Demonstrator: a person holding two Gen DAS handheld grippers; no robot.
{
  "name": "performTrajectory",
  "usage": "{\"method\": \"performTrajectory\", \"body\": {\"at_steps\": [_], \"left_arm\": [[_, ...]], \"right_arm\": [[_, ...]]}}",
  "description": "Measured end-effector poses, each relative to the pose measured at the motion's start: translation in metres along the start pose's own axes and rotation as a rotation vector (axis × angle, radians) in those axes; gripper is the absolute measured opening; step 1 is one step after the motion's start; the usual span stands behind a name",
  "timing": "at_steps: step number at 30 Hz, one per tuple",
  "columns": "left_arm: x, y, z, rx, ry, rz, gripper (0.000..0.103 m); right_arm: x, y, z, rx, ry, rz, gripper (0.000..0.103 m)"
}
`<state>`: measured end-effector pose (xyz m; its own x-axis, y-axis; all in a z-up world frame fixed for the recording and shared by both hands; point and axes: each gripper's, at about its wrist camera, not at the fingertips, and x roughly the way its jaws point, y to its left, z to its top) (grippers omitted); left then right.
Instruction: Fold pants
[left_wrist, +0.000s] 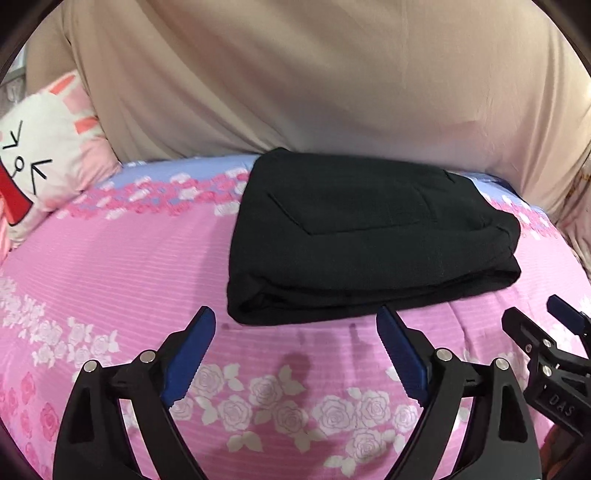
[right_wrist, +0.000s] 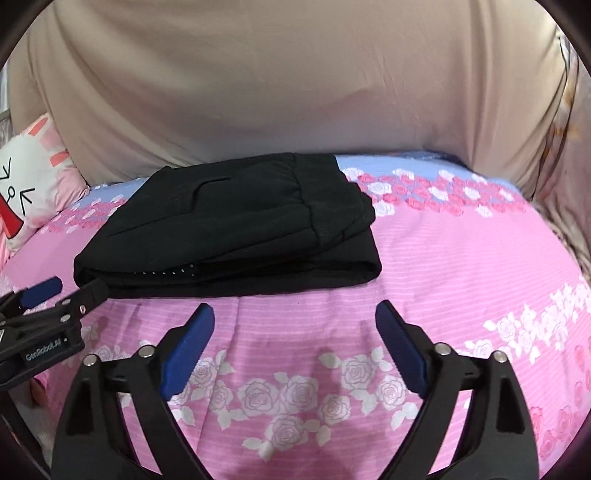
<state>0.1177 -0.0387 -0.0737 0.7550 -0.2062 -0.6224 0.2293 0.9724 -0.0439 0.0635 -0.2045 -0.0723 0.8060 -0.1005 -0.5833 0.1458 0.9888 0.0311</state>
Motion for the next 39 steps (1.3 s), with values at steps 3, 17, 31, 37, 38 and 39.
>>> {"method": "performTrajectory", "body": {"at_steps": [3,17,31,37,38,39], "left_arm": [[0.004,-0.003,-0.001,0.025,0.012,0.013,0.086],[0.001,-0.011,-0.003,0.078,-0.013,0.036,0.086],[0.006,0.012,0.005,-0.037,0.024,-0.032,0.086],[0.008,0.006,0.003,0.002,0.014,0.008,0.086],[0.008,0.005,0.003,0.008,0.009,0.013,0.086],[0.006,0.004,0.002,0.017,0.001,0.024,0.086]], "right_arm": [[0.000,0.000,0.000,0.000,0.004,-0.017,0.091],[-0.002,0.002,-0.002,0.003,-0.001,-0.028,0.092],[0.014,-0.047,0.015,0.173,0.043,0.022,0.092],[0.016,-0.038,0.010,0.148,0.047,-0.002,0.092],[0.015,-0.034,0.009,0.129,0.041,-0.014,0.092],[0.014,-0.031,0.009,0.117,0.040,-0.022,0.092]]}}
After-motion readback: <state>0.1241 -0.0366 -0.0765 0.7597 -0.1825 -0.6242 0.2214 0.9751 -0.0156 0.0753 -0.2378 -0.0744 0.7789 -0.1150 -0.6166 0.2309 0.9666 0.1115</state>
